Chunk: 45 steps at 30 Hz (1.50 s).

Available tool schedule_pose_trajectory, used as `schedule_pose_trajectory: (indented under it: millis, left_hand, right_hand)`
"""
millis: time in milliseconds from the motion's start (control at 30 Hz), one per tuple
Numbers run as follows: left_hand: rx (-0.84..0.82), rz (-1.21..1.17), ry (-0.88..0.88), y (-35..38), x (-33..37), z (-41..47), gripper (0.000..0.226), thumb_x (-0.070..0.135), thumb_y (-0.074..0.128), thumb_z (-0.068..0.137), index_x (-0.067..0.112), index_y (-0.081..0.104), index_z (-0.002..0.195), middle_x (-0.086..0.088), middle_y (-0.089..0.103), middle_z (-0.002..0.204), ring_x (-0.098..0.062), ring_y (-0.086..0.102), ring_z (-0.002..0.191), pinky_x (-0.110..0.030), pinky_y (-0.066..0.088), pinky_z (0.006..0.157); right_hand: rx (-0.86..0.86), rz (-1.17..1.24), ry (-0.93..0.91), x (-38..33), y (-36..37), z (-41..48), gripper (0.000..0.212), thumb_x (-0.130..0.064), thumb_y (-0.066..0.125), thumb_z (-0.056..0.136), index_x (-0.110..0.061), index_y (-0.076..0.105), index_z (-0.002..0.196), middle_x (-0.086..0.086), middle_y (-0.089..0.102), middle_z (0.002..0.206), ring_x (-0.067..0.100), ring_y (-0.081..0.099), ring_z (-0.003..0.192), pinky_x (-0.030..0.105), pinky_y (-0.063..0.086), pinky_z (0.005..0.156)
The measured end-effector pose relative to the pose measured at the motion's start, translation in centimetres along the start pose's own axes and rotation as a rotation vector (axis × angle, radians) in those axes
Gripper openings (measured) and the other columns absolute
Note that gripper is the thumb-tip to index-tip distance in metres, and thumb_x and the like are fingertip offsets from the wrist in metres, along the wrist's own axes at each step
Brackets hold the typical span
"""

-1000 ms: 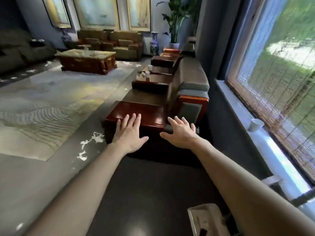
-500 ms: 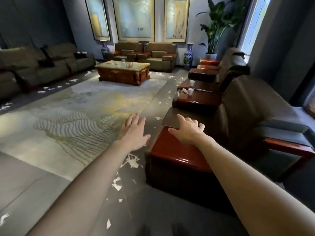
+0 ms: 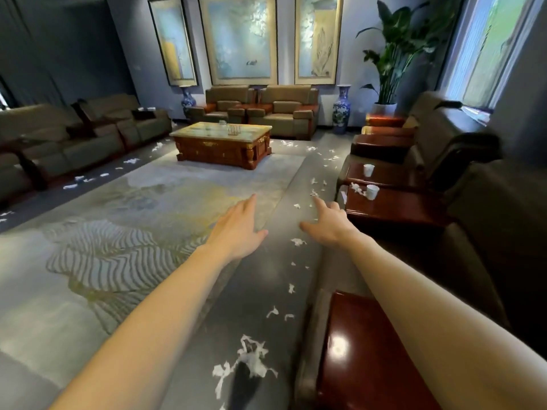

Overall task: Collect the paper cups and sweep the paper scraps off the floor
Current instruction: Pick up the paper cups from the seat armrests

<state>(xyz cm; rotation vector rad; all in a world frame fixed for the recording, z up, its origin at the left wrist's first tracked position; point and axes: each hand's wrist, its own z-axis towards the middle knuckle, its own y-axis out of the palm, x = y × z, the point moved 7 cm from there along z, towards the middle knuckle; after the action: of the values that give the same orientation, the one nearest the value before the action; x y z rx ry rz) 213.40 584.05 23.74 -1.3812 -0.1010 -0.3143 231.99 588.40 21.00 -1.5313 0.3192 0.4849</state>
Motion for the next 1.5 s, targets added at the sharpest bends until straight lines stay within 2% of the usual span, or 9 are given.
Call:
schedule_pose_trajectory:
  millis: [167, 400, 500, 700, 833, 933, 1100, 1233, 1500]
  left_hand:
    - [-0.021, 0.139, 0.037, 2.2, -6.3, 13.3, 0.083, 0.054, 0.043, 0.094, 0.02, -0.006, 0.152, -0.003, -0.009, 0.16, -0.021, -0.013, 0.146, -0.042, -0.007, 0.116]
    - [-0.042, 0.083, 0.109, 5.8, -11.5, 30.4, 0.08, 0.059, 0.037, 0.094, 0.021, -0.002, 0.153, -0.004, -0.008, 0.161, -0.022, -0.013, 0.146, -0.044, -0.009, 0.115]
    - [-0.076, 0.076, 0.174, 7.6, -11.8, 37.6, 0.08, 0.059, 0.036, 0.094, 0.022, -0.003, 0.153, -0.003, -0.006, 0.161, -0.02, -0.013, 0.146, -0.044, -0.011, 0.114]
    - [-0.125, 0.041, 0.259, 12.6, -11.2, 52.7, 0.084, 0.057, 0.041, 0.093, 0.021, -0.007, 0.152, -0.007, 0.009, 0.16, -0.021, -0.002, 0.147, -0.043, -0.002, 0.115]
    - [-0.154, 0.021, 0.289, 15.1, -8.8, 64.7, 0.082, 0.053, 0.042, 0.095, 0.018, -0.006, 0.152, -0.015, 0.033, 0.151, -0.031, 0.027, 0.139, -0.041, 0.017, 0.11]
    - [-0.172, -0.083, 0.337, 16.9, -6.1, 73.0, 0.079, 0.048, 0.042, 0.097, 0.021, -0.007, 0.152, -0.006, 0.051, 0.14, -0.033, 0.044, 0.127, -0.041, 0.032, 0.103]
    - [-0.214, -0.205, 0.438, 21.2, -1.4, 83.9, 0.069, 0.039, 0.049, 0.096, 0.025, 0.012, 0.152, -0.005, 0.053, 0.137, -0.031, 0.045, 0.128, -0.045, 0.038, 0.104]
    - [-0.244, -0.227, 0.586, 26.3, 3.5, 92.2, 0.057, 0.04, 0.051, 0.095, 0.021, 0.035, 0.145, -0.005, 0.047, 0.142, -0.026, 0.046, 0.127, -0.042, 0.035, 0.107]
    - [-0.464, -0.117, 0.974, 40.3, 11.3, 105.3, 0.06, 0.044, 0.048, 0.095, 0.016, 0.034, 0.146, -0.006, 0.041, 0.146, -0.025, 0.039, 0.132, -0.038, 0.033, 0.109]
  right_hand:
    - [0.021, -0.115, 0.008, -0.8, 2.5, 13.9, 0.08, -0.061, 0.048, 0.089, -0.037, 0.005, 0.152, 0.005, 0.004, 0.162, 0.032, -0.003, 0.148, 0.058, 0.001, 0.114]
    - [0.048, -0.12, 0.124, 0.6, 3.5, 29.0, 0.079, -0.065, 0.041, 0.09, -0.034, 0.006, 0.153, 0.001, 0.002, 0.162, 0.028, -0.009, 0.148, 0.057, -0.004, 0.114]
    - [0.094, -0.104, 0.215, 2.6, 2.9, 34.6, 0.081, -0.066, 0.042, 0.089, -0.03, 0.007, 0.154, 0.001, 0.005, 0.162, 0.029, -0.004, 0.148, 0.055, -0.001, 0.115]
    - [0.167, -0.054, 0.325, 7.9, 2.3, 47.7, 0.085, -0.06, 0.05, 0.088, -0.03, 0.004, 0.153, 0.008, 0.029, 0.154, 0.036, 0.021, 0.142, 0.056, 0.014, 0.112]
    - [0.185, -0.004, 0.386, 12.5, 0.7, 57.8, 0.084, -0.061, 0.046, 0.089, -0.029, 0.003, 0.153, 0.006, 0.037, 0.151, 0.035, 0.025, 0.14, 0.057, 0.013, 0.112]
    - [0.202, -0.011, 0.439, 16.0, -1.3, 64.2, 0.082, -0.059, 0.046, 0.09, -0.03, 0.002, 0.152, 0.01, 0.045, 0.145, 0.037, 0.032, 0.136, 0.056, 0.015, 0.111]
    - [0.22, 0.012, 0.554, 21.9, -3.5, 72.0, 0.078, -0.056, 0.046, 0.09, -0.028, 0.008, 0.152, 0.009, 0.055, 0.134, 0.034, 0.041, 0.13, 0.055, 0.016, 0.11]
    - [0.289, 0.01, 0.704, 27.7, -4.5, 76.4, 0.072, -0.056, 0.05, 0.088, -0.023, 0.026, 0.148, 0.011, 0.045, 0.14, 0.034, 0.04, 0.129, 0.051, 0.026, 0.106]
    - [0.406, 0.111, 1.099, 39.9, -1.4, 82.3, 0.066, -0.054, 0.049, 0.091, -0.022, 0.031, 0.146, 0.013, 0.04, 0.145, 0.036, 0.037, 0.132, 0.053, 0.025, 0.108]
